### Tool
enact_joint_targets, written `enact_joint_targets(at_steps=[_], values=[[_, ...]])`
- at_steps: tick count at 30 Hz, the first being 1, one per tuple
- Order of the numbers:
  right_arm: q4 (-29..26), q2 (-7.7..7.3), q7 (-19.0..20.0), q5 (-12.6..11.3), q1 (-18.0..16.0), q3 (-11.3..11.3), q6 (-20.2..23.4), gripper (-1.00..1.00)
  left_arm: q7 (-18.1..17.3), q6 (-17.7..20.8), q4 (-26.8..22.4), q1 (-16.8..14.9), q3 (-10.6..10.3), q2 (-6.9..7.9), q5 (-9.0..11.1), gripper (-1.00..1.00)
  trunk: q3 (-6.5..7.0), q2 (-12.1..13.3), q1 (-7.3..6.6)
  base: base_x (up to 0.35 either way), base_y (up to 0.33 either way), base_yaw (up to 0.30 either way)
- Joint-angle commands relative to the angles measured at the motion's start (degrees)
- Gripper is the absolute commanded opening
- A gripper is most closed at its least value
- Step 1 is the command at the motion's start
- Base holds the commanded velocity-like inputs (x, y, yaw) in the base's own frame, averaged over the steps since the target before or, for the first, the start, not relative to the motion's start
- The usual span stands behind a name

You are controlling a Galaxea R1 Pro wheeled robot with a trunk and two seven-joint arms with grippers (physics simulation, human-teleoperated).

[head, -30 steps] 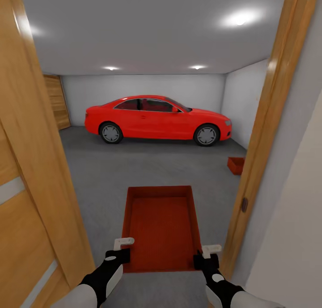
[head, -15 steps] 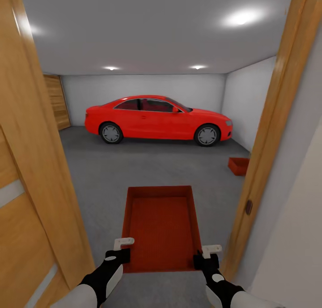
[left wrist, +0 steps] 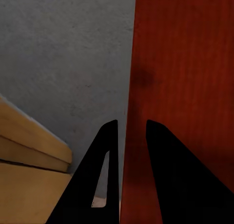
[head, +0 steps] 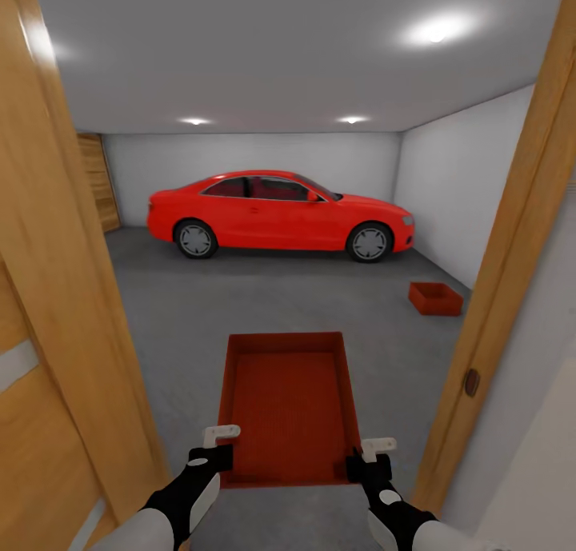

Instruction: Move the two storage containers from the living room to the garage. In the garage, place one container on the floor and stack the other container on top of it (either order is fine).

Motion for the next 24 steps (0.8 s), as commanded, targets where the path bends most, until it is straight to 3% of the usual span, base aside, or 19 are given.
enact_joint_targets(at_steps=[1, 11, 24], values=[[0.2, -0.01, -0.8, -2.0, 0.0, -1.4, -0.5, -1.0, 0.6, 0.4, -0.3, 0.0, 0.7, 0.04, 0.0, -1.0, -0.08, -0.1, 0.01, 0.007, 0.007, -0.203], [0.2, -0.01, -0.8, -2.0, 0.0, -1.4, -0.5, -1.0, 0.6, 0.4, -0.3, 0.0, 0.7, 0.04, 0.0, -1.0, -0.08, -0.1, 0.01, 0.001, 0.001, -0.213], [0.2, -0.01, -0.7, -2.0, 0.0, -1.4, -0.5, -1.0, 0.6, 0.4, -0.3, 0.0, 0.7, 0.04, 0.0, -1.0, -0.08, -0.1, 0.01, 0.0, 0.0, -0.02]])
